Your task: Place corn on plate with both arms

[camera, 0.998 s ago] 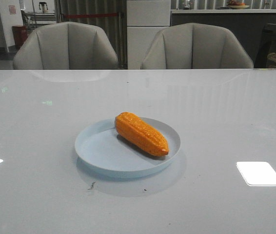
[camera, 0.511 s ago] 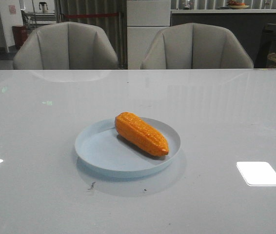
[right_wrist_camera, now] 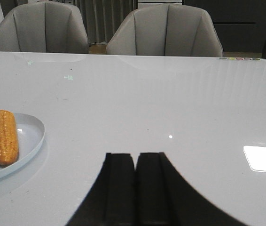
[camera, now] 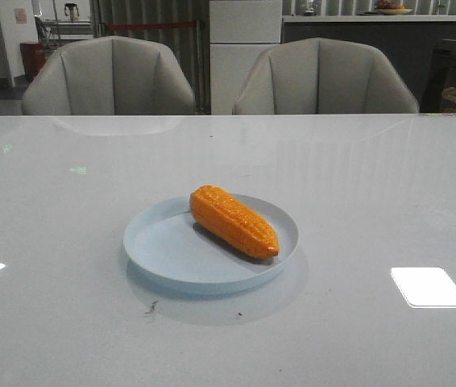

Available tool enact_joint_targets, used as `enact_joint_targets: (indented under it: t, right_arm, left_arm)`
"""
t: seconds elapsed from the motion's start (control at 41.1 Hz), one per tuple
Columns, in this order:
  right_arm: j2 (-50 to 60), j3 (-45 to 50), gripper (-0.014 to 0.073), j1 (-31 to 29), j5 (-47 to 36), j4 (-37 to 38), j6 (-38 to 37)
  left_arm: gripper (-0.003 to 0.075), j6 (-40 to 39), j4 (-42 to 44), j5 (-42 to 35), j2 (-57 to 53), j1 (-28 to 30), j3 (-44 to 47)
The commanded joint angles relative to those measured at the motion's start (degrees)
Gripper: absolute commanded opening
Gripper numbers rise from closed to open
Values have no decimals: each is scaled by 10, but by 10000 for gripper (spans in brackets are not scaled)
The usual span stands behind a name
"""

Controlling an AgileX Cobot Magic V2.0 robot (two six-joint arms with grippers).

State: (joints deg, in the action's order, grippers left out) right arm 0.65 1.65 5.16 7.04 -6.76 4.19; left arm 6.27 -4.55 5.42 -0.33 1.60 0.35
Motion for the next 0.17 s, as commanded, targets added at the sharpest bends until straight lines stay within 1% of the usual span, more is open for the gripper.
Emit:
enact_joint_targets:
  t: [0.0,0.146]
  right_arm:
    - [12,-12,64,-1,-48,0,2]
    - [12,-12,64,-1,-48,0,2]
  left_arm:
    - [89,-5,-6,-47,-9,2,21]
    - [89,-5,-6,-47,-9,2,21]
